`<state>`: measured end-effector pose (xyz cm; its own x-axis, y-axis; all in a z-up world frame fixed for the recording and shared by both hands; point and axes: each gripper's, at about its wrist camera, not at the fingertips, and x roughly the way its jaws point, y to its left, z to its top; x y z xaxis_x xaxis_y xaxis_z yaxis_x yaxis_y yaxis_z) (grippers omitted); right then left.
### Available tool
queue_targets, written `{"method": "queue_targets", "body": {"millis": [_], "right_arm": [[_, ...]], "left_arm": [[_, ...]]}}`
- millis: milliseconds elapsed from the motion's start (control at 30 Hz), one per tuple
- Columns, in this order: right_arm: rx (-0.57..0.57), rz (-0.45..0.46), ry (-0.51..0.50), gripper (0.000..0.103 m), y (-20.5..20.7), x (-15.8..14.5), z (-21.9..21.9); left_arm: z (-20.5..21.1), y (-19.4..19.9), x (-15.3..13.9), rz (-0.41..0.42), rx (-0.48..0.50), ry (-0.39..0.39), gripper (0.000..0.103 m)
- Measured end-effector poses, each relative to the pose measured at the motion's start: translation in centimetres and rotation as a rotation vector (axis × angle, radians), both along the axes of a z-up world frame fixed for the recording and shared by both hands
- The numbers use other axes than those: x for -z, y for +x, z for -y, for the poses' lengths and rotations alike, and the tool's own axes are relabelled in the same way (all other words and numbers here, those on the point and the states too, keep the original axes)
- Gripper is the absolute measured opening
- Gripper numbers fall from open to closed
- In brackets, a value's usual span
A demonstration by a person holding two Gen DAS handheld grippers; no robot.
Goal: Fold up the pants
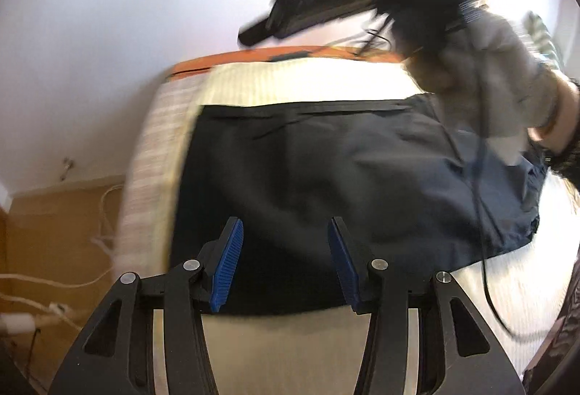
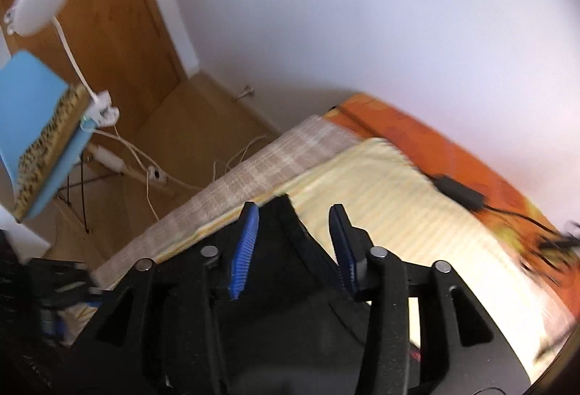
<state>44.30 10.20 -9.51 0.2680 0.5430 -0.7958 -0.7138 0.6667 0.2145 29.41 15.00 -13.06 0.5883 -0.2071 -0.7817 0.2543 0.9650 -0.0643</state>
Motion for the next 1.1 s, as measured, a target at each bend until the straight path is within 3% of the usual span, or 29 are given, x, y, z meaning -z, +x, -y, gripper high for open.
{"method": "queue_targets", "body": {"millis": [67, 167, 233, 333, 467, 567, 700, 800, 967, 1100], "right_arm": [[0.048, 0.0, 0.02, 0.048, -1.4, -1.9, 3.7], [0.129, 0.028, 0.003, 0.049, -5.1, -3.7, 9.5], [0.189, 0.046, -0.017, 0.05, -7.7, -4.6, 13.8], [0.277, 0.042, -0.047, 0.056, -11.7, -4.7, 20.0], [0.414, 0.023, -0.081, 0.057, -16.3, -4.2, 28.1], [0.57, 0.009, -0.089, 0.06, -18.8, -3.8, 35.0], [0.763, -0.016, -0.087, 0.06, -21.0, -3.8, 43.7], [0.835, -0.056, -0.032, 0.06, -21.3, -4.0, 48.4], [0.86, -0.068, 0.039, 0.06, -20.8, -5.7, 53.8], [0.843, -0.137, 0.081, 0.06, -18.3, -5.2, 55.8]], "left_arm": [[2.0, 0.6, 1.0, -0.006, 0.026, 0.057, 0.047], [2.7, 1.4, 2.8, -0.074, 0.027, 0.027, 0.047], [3.3, 1.4, 3.5, -0.05, 0.019, 0.094, 0.05], [3.5, 1.5, 3.4, -0.057, -0.002, 0.107, 0.05], [4.3, 1.1, 2.3, -0.048, -0.039, 0.175, 0.049], [5.9, -0.6, -0.6, -0.008, -0.025, 0.138, 0.048], [10.5, -2.6, -3.2, 0.021, 0.076, 0.057, 0.048], [15.5, -4.3, -3.8, 0.003, 0.188, 0.017, 0.049], [23.7, -6.4, -3.2, -0.016, 0.356, 0.005, 0.049], [27.5, -6.4, -2.3, -0.053, 0.408, -0.011, 0.049]]}}
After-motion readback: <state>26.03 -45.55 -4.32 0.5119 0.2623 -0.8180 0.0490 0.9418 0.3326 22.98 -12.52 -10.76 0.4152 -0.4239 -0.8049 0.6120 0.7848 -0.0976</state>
